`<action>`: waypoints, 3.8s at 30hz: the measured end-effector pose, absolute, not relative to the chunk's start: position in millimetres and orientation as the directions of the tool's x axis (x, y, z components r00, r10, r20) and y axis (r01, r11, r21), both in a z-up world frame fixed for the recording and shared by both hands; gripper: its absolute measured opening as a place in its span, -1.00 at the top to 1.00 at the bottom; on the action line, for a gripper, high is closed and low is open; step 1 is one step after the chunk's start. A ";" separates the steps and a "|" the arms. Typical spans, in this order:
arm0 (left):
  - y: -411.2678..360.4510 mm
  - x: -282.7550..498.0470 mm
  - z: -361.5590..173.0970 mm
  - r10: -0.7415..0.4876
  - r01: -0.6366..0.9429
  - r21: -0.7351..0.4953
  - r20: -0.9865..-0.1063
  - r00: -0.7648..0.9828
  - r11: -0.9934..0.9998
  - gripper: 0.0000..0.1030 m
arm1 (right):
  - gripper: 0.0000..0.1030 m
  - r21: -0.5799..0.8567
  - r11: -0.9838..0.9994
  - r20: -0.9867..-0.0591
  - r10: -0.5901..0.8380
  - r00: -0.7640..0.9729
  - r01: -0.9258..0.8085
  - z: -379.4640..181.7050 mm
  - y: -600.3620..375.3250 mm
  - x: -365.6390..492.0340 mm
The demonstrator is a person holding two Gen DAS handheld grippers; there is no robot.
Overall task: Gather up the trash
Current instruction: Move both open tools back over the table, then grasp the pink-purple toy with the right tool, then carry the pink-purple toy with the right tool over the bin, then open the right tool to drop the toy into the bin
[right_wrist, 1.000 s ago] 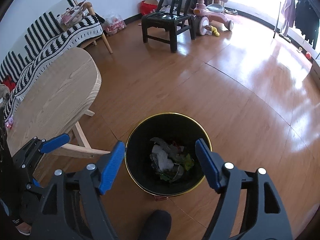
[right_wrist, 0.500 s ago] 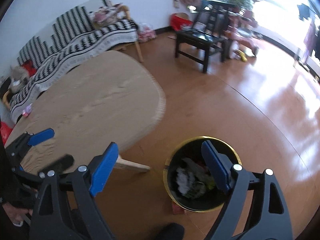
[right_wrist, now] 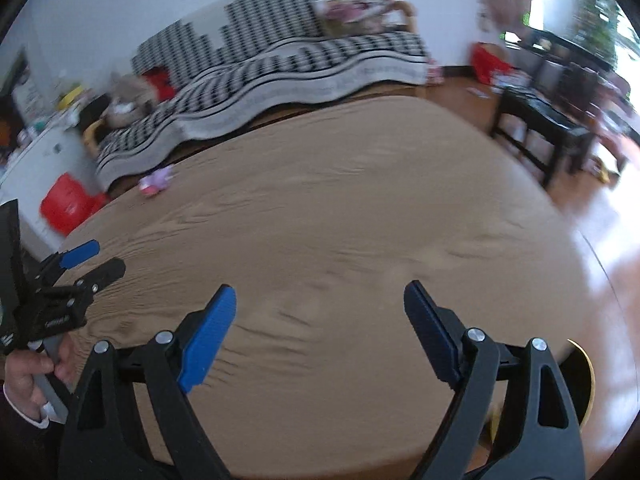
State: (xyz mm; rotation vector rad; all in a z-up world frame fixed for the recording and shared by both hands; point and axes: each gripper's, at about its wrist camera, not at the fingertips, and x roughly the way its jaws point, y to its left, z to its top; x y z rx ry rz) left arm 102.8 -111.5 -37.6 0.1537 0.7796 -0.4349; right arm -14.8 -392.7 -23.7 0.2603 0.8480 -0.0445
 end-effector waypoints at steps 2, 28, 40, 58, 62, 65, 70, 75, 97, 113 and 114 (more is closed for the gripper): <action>-75.2 118.8 -44.7 -0.286 0.373 -0.037 -0.714 0.639 0.927 -0.83 | -0.61 0.209 0.974 -0.747 0.102 0.657 0.086 -25.8 -360.5 12.9; 53.8 200.1 -111.7 -0.113 0.143 -0.035 -0.803 0.585 0.989 -0.83 | -0.81 0.009 0.974 -0.817 0.137 0.560 -0.224 -96.1 -75.4 328.1; 49.6 196.9 -103.8 -0.073 0.093 -0.024 -0.817 0.572 0.995 0.76 | -0.04 -0.037 0.964 -0.829 0.117 0.546 -0.263 -101.2 -73.3 318.6; -53.2 133.8 -52.9 -0.177 0.225 -0.046 -0.777 0.604 0.973 0.96 | -0.05 -0.025 0.998 -0.763 0.022 0.646 -0.064 -34.8 -267.1 44.5; -127.9 104.9 -44.8 -0.272 0.344 -0.073 -0.770 0.577 0.936 0.96 | -0.06 -0.009 0.998 -0.755 -0.043 0.654 0.055 -31.8 -332.3 -19.5; -179.9 84.0 -39.6 -0.327 0.430 -0.071 -0.762 0.558 0.900 0.96 | -0.06 0.013 0.985 -0.753 -0.102 0.650 0.170 -35.1 -387.5 -69.6; -267.3 44.9 -39.1 -0.418 0.566 -0.070 -0.748 0.515 0.821 0.96 | -0.06 0.038 0.941 -0.743 -0.199 0.639 0.337 -35.1 -471.8 -138.0; -343.8 -2.6 -50.1 -0.505 0.704 -0.064 -0.742 0.441 0.708 0.96 | -0.07 0.053 0.876 -0.753 -0.280 0.596 0.479 -46.7 -542.1 -197.5; -480.0 -94.1 -109.3 -0.577 0.905 -0.090 -0.796 0.185 0.415 0.96 | -0.17 0.115 0.719 -0.848 -0.288 0.444 0.686 -101.0 -645.6 -266.4; -478.4 -89.3 -103.7 -0.581 0.895 -0.099 -0.791 0.195 0.435 0.93 | -0.51 0.100 0.692 -0.856 -0.307 0.416 0.715 -103.3 -642.9 -257.7; -478.0 -89.1 -102.5 -0.580 0.894 -0.098 -0.791 0.197 0.437 0.90 | -0.54 0.099 0.690 -0.854 -0.312 0.418 0.717 -102.8 -642.4 -258.4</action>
